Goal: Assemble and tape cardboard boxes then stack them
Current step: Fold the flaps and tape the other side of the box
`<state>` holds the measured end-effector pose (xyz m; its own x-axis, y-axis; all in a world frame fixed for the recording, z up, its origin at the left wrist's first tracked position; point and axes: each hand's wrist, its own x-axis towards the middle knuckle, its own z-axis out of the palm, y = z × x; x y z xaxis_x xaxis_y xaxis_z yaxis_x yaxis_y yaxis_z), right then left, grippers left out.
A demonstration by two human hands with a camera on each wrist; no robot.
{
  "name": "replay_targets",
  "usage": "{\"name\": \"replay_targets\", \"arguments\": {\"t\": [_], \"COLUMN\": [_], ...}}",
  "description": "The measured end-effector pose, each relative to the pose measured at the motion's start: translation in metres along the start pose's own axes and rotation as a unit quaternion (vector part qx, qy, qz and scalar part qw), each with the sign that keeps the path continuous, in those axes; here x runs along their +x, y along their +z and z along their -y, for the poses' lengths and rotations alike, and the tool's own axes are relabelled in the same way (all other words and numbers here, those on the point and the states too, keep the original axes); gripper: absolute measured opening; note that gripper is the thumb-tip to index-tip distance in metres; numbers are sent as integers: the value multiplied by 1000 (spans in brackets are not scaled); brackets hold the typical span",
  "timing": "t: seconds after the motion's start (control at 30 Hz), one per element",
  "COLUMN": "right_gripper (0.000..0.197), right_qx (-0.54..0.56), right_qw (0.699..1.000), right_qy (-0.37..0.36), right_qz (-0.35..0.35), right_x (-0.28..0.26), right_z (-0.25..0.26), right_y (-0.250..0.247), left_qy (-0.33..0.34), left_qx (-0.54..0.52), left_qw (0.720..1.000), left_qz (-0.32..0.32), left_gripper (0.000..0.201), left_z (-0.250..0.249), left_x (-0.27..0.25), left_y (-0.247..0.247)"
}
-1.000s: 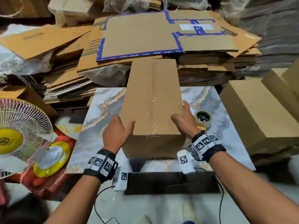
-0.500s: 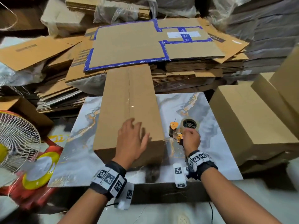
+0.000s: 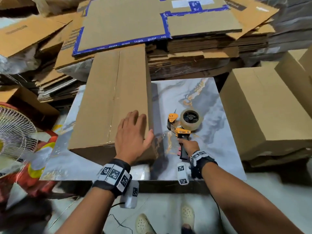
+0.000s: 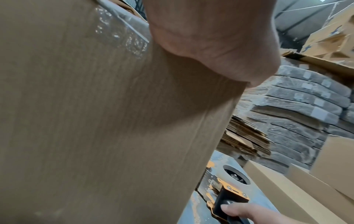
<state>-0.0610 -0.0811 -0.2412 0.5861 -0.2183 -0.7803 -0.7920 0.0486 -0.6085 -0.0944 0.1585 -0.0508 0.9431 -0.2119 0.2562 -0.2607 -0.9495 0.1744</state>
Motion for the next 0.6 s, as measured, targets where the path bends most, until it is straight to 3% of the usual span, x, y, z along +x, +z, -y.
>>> {"name": "replay_targets", "arguments": {"t": [0.17,0.27,0.37,0.53,0.6], "right_gripper": [25,20,24,16,16], "right_qx": [111,157,136,115,72], "right_qw": [972,964,973,955,948], "right_qy": [106,90,4,-167,-224], "right_qz": [178,196,185,217,215], "right_x": [-43,-52,-69,-119,-143], "right_z": [31,38,42,68,84], "right_y": [-2,-5,-6,-14,-17], "left_qy": [0,2,-3,7,-24], "left_qx": [0,-7,-8,-25,-105], "left_qw": [1000,999,999,998,992], "left_qz": [-27,-38,-41,-59,-69], "left_gripper": [58,56,55,52,54], "left_z": [0,1,2,1,1], "left_x": [-1,-1,-1,-1,1], "left_y": [3,4,5,3,1]}}
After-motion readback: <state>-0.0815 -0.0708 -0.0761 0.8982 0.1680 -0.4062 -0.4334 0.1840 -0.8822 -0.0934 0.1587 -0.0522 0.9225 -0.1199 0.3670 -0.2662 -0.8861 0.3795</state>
